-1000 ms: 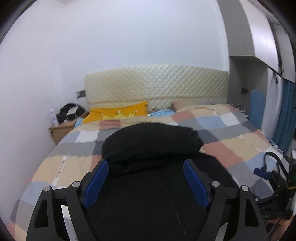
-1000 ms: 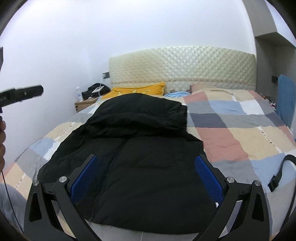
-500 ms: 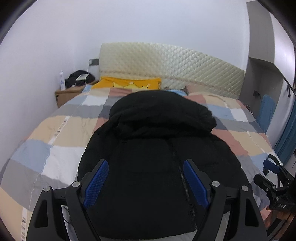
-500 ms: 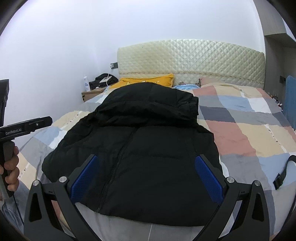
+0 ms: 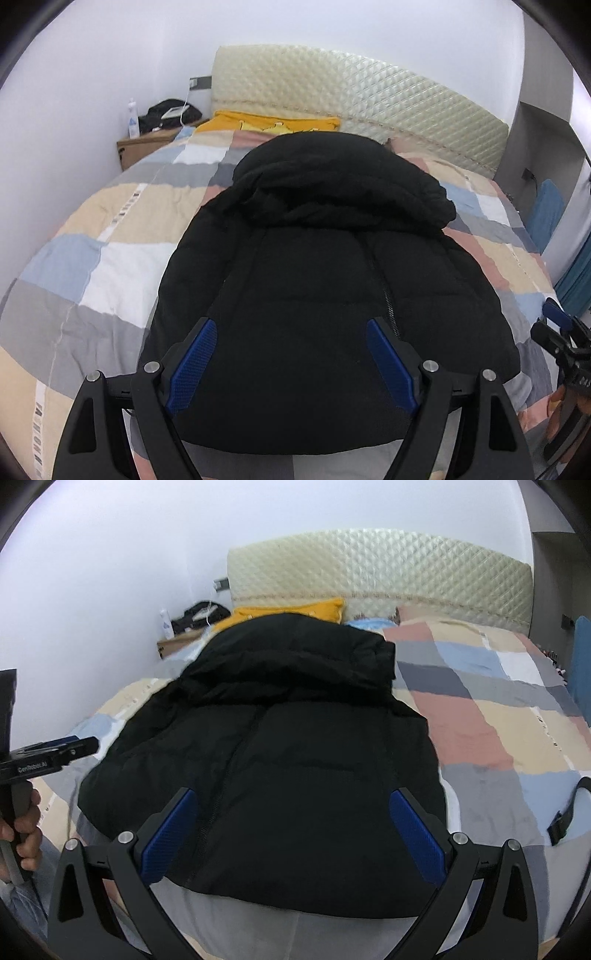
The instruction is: Fold large clothes
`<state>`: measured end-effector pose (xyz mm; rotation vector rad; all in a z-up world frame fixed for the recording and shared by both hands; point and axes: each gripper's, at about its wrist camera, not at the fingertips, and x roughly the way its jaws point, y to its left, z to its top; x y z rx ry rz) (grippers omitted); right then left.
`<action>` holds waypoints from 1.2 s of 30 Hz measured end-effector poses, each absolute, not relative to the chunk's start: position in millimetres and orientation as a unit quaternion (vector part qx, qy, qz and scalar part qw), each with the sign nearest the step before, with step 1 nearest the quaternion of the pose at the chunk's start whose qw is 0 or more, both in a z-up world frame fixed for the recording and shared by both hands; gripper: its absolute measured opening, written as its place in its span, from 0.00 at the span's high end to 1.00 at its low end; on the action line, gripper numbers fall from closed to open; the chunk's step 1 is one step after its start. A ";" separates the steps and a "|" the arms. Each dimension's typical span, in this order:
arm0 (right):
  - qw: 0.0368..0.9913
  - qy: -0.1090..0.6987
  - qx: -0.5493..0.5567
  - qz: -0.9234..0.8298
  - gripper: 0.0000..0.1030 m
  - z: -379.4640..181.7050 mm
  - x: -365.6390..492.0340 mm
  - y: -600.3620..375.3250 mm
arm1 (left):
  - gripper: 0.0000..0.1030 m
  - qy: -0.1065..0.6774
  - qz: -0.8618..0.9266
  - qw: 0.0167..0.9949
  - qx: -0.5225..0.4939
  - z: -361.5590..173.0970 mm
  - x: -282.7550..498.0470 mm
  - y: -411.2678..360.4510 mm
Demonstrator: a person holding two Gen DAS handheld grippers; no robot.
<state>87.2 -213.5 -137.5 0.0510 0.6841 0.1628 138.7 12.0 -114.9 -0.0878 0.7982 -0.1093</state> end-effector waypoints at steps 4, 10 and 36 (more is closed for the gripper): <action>0.930 0.363 -0.014 0.052 0.00 -134.1 104.4 -228.9 | 0.20 0.395 -0.054 0.916 -0.049 -118.6 139.6 14.0; 0.898 0.438 -0.032 0.022 0.00 -152.0 138.9 -271.4 | 0.20 0.408 -0.063 0.909 -0.056 -123.9 141.1 12.4; 0.723 0.594 0.350 0.055 0.00 -285.8 154.4 -364.4 | 0.20 0.446 -0.079 0.886 -0.100 -140.5 149.3 18.6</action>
